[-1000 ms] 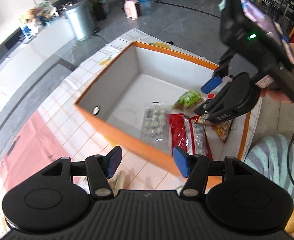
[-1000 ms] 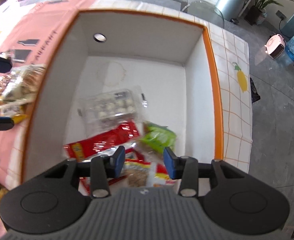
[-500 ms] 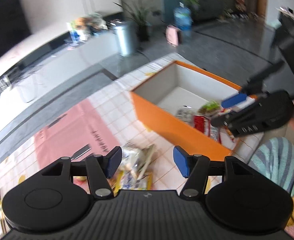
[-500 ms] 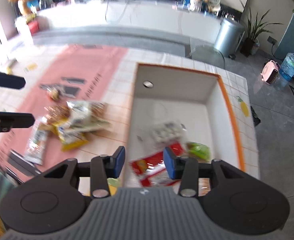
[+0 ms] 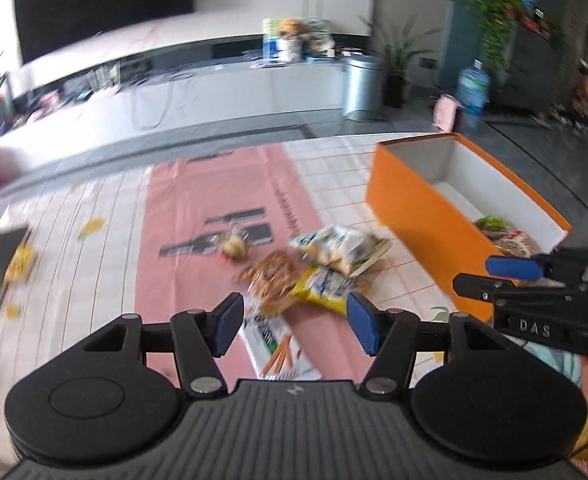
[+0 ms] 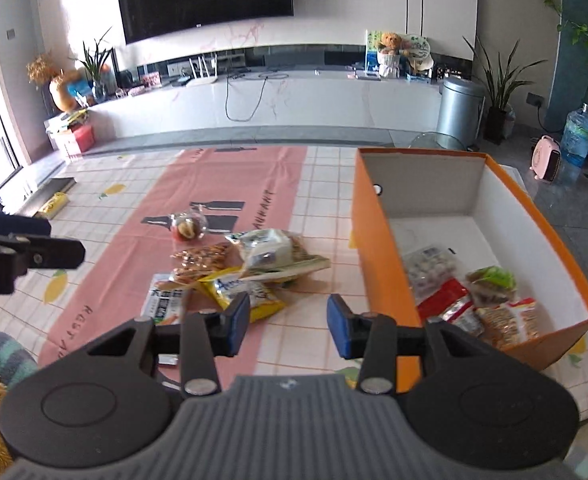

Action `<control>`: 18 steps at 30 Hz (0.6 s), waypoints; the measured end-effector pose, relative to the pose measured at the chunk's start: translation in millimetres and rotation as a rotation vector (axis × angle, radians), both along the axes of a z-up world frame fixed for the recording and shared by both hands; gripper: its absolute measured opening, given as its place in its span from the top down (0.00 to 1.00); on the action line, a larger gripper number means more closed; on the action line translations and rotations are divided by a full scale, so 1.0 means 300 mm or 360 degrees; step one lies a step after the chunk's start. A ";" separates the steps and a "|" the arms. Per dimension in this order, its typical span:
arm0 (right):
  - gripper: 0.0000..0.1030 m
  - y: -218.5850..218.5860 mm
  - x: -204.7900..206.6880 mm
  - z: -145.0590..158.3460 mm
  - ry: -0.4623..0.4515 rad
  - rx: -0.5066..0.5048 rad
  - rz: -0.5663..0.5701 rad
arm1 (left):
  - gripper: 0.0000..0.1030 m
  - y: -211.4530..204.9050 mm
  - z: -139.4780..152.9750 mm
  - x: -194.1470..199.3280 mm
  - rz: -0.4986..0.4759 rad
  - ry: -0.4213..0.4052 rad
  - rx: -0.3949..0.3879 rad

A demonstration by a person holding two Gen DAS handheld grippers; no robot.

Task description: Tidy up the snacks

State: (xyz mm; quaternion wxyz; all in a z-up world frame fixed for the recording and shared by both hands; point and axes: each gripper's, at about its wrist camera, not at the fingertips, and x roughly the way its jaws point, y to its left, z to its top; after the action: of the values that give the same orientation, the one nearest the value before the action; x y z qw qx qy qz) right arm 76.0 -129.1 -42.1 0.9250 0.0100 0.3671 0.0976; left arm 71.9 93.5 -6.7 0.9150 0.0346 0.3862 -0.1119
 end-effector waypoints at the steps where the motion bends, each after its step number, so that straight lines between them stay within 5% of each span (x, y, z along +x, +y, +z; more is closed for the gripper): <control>1: 0.59 0.018 -0.014 -0.009 -0.0018 0.0010 -0.0002 | 0.32 0.014 -0.016 -0.010 0.0034 0.0008 -0.0020; 6: 0.58 0.084 -0.069 -0.062 -0.0079 0.0052 -0.0021 | 0.32 0.081 -0.081 -0.051 0.0130 0.0052 -0.0145; 18: 0.58 0.157 -0.014 -0.142 -0.0050 -0.0051 0.0037 | 0.32 0.120 -0.161 0.005 0.0241 0.0177 -0.0230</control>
State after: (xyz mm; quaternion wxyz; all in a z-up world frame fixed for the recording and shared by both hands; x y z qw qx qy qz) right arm 71.8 -81.9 -84.6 0.9296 -0.0107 0.3540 0.1025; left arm 73.4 129.4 -55.1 0.8981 -0.0670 0.4287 -0.0716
